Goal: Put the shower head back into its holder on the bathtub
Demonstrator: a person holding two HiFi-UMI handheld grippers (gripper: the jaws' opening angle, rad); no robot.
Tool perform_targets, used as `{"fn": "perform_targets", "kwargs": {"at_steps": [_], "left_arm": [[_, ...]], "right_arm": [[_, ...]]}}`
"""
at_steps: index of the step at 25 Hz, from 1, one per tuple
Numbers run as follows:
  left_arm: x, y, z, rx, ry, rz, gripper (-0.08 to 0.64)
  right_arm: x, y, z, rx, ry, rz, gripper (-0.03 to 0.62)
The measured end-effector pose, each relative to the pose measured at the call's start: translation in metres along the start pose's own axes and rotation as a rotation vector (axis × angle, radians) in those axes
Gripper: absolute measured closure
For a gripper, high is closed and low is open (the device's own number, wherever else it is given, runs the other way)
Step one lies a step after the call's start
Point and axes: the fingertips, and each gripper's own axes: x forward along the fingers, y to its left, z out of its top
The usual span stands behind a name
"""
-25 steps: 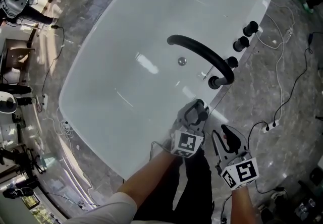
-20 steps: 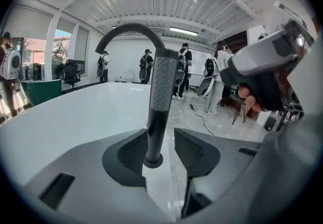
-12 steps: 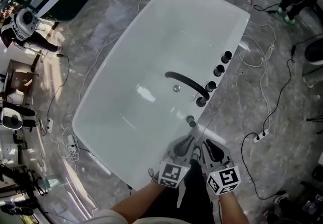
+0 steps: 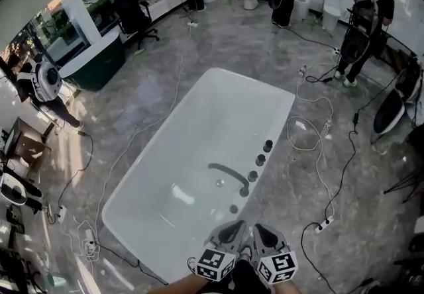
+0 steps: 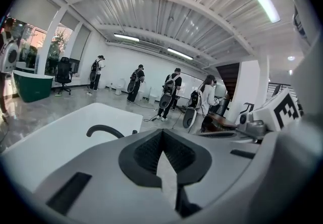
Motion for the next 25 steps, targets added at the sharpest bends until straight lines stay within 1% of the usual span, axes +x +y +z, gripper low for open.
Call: {"fn": "perform_targets", "kwargs": {"at_steps": [4,8,11,13,16,18,21,25], "left_arm": [[-0.004,-0.03,0.043,0.04,-0.061,-0.026,0.555],[-0.007,-0.05,0.071,0.067,-0.121,-0.037,0.555],[-0.006,-0.05,0.094,0.09,-0.155,-0.028,0.555],[-0.009,-0.043,0.101,0.09,-0.166,-0.013,0.555],[-0.016,-0.033,0.101,0.091,-0.178,0.007,0.555],[-0.019,-0.027,0.103,0.089,-0.181,0.018,0.555],[-0.02,-0.02,0.11,0.081,-0.185,0.031,0.555],[-0.016,-0.016,0.114,0.084,-0.189,0.036,0.555]], "right_arm": [[-0.016,0.002,0.046,-0.078,-0.046,0.0,0.578],[-0.027,0.005,0.068,-0.135,-0.072,0.015,0.578],[-0.028,0.008,0.088,-0.154,-0.094,0.022,0.578],[-0.024,0.015,0.093,-0.161,-0.101,0.031,0.578],[-0.016,0.025,0.092,-0.179,-0.11,0.052,0.578],[-0.013,0.03,0.098,-0.188,-0.113,0.056,0.578],[-0.007,0.034,0.107,-0.193,-0.114,0.064,0.578],[-0.001,0.032,0.108,-0.195,-0.112,0.07,0.578]]}}
